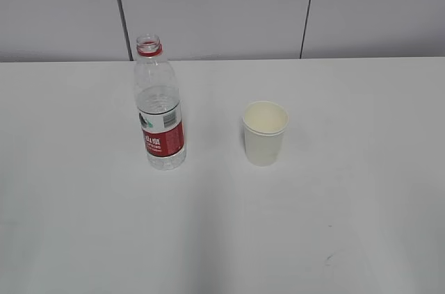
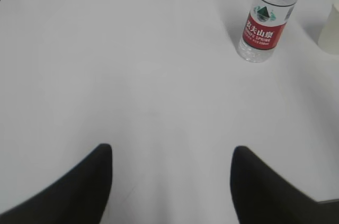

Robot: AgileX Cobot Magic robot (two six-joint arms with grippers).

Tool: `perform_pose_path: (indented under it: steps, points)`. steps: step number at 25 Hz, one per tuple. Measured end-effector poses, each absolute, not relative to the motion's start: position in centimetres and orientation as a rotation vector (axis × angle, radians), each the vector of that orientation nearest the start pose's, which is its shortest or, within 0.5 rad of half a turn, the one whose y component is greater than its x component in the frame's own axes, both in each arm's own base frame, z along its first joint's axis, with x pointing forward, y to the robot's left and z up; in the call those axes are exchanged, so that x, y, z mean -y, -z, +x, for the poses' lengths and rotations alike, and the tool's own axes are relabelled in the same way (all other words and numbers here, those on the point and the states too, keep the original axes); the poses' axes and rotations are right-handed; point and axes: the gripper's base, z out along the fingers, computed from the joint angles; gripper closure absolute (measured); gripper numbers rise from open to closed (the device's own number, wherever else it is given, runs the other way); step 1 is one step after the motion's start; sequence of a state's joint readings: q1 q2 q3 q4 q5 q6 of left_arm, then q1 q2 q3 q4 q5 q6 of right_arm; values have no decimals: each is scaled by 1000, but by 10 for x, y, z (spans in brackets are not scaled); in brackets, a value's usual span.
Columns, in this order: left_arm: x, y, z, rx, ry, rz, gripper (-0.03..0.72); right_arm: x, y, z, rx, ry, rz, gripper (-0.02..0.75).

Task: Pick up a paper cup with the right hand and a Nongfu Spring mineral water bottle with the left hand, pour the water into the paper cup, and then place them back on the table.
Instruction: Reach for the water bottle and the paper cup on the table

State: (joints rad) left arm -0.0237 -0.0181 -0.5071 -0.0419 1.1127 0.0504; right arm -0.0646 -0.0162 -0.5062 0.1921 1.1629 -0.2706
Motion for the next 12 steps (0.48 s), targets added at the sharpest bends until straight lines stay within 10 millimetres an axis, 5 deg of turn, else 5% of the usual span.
perform_pose_path:
  steps: [12]
  points:
    - [3, -284, -11, -1999, 31, 77, 249, -17, -275, -12, -2066, -27, -235, 148]
